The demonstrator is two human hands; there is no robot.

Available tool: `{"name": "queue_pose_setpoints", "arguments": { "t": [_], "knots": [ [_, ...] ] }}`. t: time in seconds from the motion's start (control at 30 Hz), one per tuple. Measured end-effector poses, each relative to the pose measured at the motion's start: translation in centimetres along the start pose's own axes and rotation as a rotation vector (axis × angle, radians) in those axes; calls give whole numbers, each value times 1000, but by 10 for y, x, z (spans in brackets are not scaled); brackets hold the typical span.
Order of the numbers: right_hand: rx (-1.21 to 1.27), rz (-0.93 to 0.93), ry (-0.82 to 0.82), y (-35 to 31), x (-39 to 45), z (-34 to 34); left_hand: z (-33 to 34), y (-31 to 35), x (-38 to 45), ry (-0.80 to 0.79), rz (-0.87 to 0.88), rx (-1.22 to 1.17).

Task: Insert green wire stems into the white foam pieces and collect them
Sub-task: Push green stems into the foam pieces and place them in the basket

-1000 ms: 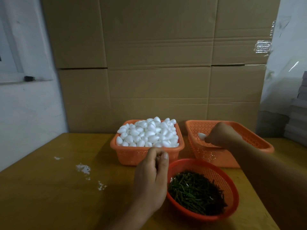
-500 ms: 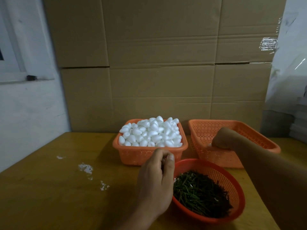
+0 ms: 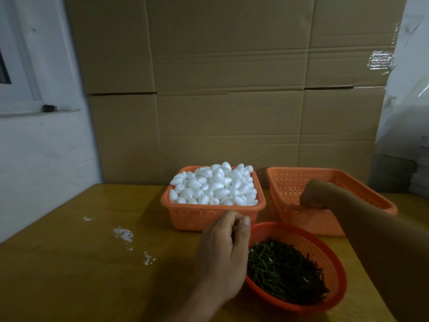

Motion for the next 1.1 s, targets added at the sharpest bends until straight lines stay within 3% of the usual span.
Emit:
{"name": "queue_pose_setpoints", "arguments": {
  "t": [0.33,0.53,0.77,0.9,1.1],
  "knots": [
    [246,54,442,13,-32,-29,1,-1,0,-8,-4,-12],
    [518,-160,583,-3,-77,-41,1,-6,3,34,-1,18],
    [631,-331,726,-18,-145,-42,6,-13,7,55,-18,51],
    [628,-414,758,-29,-170,-33,8,-18,10,56,-28,72],
    [318,-572,753,-45,-193,-25,2,-15,19,91,-32,92]
  ]
}}
Point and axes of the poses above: each hand's wrist, its own x-axis towards the middle knuckle, its own z-axis out of the palm, y = z × x, the point moved 6 cm from there along x, towards the middle knuckle, and after that the axes turned 13 degrees about -z, right-handed, at the moved point
